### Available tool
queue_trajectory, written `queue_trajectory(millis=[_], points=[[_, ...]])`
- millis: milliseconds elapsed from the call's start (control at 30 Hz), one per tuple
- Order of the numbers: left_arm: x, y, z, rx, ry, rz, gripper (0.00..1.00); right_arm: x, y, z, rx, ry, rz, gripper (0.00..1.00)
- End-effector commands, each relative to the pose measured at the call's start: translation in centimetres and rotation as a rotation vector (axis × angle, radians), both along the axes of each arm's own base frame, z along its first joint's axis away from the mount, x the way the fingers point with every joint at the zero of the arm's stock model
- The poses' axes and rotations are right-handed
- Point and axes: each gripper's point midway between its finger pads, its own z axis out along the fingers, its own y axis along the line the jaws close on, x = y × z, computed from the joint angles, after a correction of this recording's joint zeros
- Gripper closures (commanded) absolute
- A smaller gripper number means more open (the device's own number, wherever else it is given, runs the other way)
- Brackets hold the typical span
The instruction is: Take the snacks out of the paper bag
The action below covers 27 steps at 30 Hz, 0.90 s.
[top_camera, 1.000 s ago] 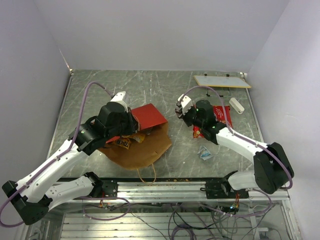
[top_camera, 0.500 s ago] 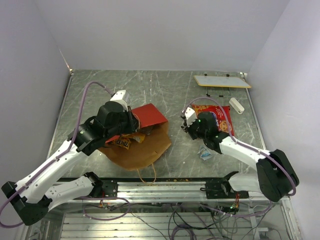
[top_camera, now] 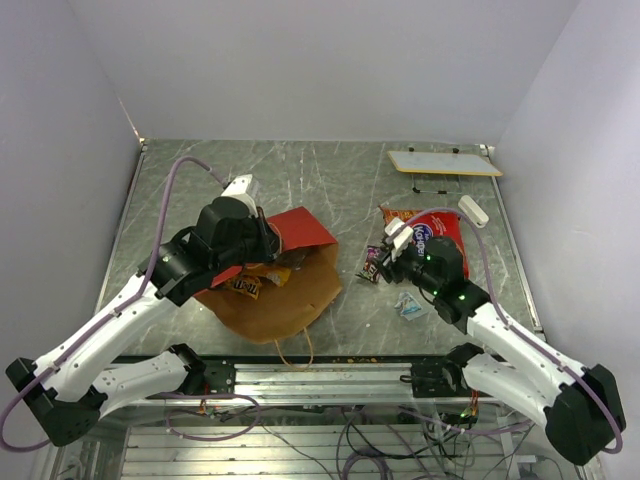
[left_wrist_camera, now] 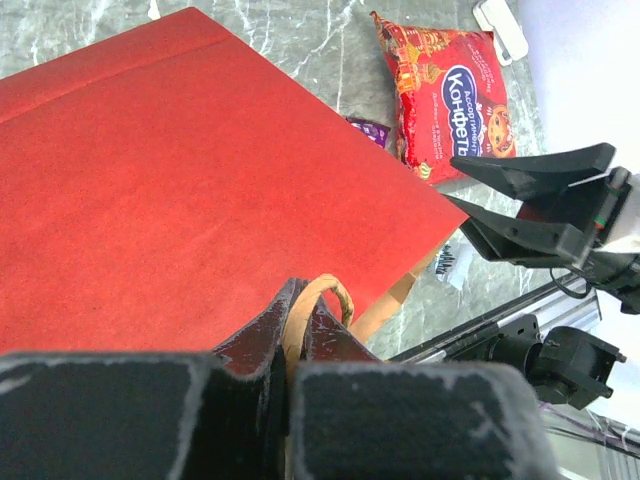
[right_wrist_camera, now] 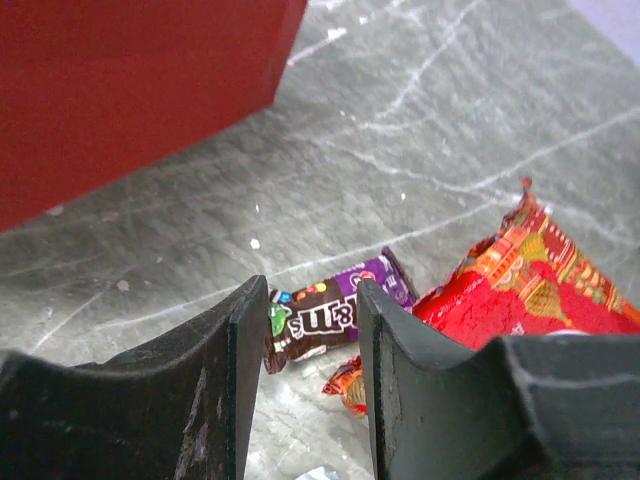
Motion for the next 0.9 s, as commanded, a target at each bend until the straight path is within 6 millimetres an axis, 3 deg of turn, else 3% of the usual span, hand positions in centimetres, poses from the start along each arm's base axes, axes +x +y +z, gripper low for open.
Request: queue_trajectory(millis=[0, 233, 467, 667, 867], points=[[0.2, 0.1, 0.5, -0.041, -0.007, 0.030, 0.93, -1.1, 1.2, 2.7, 0.035, -0.088, 0.120, 0.59], [-0.1, 0.4, 0.0, -0.070, 0.016, 0.058, 0.93, -2.8, 4.2, 6.8, 0.196, -0.116, 0.269, 0.63], [-0.2, 0.3, 0.1, -0.090, 0.027, 0.063, 0.93, -6.1, 8.1, 10.6, 0.284, -0.228, 0.463, 0.62], [0.0, 0.1, 0.0, -0.076, 0.031, 0.060, 0.93, -10.2, 13.1, 9.7, 0.167, -0.298, 0.660, 0.61], [-0.2, -0.1, 0.6, -0.058, 0.036, 0.027, 0.93, -11.8, 17.5, 8.6, 0.117, -0.342, 0.723, 0.61]])
